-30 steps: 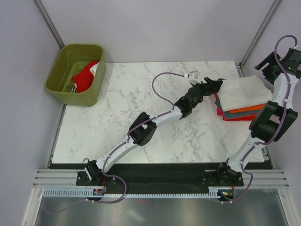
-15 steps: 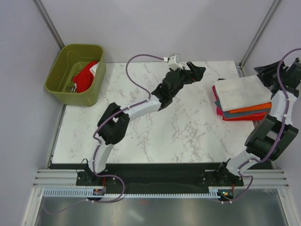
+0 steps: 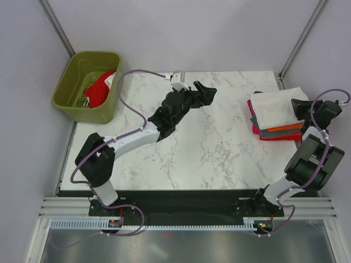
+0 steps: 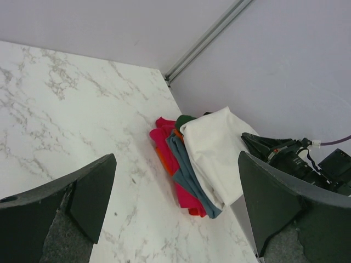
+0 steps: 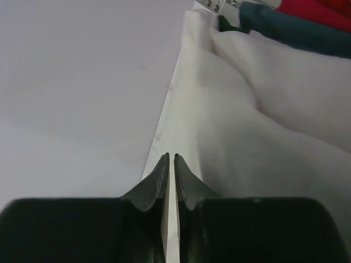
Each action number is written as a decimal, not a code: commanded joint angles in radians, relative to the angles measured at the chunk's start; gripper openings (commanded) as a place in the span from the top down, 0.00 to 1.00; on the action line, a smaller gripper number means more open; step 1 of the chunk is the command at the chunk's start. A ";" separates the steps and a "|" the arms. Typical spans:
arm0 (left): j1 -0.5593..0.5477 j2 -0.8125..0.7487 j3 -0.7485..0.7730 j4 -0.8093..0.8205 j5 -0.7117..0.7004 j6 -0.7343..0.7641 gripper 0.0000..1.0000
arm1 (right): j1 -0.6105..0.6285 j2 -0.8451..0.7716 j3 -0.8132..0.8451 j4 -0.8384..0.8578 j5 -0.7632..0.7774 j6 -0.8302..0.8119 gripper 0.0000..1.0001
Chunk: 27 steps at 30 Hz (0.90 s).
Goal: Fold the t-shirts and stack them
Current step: Reset both grippers
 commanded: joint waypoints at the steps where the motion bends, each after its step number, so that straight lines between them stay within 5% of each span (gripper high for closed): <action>1: 0.000 -0.080 -0.052 0.001 0.000 0.051 0.01 | -0.048 -0.012 -0.040 0.083 0.091 0.073 0.87; 7: 0.000 -0.091 -0.093 -0.047 0.011 0.036 0.00 | -0.049 -0.025 -0.075 0.069 0.099 0.074 0.87; 12: -0.002 -0.103 -0.116 -0.111 0.041 0.024 0.00 | 0.002 -0.151 0.050 -0.058 0.140 -0.013 0.74; 18: 0.001 -0.284 -0.240 -0.154 0.002 0.056 0.00 | 0.134 -0.273 0.167 -0.253 0.156 -0.174 0.69; 25: 0.004 -0.505 -0.302 -0.450 -0.047 0.090 0.00 | 0.451 -0.356 0.183 -0.480 0.235 -0.439 0.67; 27: 0.004 -0.589 -0.357 -0.493 -0.073 0.100 0.00 | 0.523 -0.400 0.147 -0.493 0.262 -0.490 0.60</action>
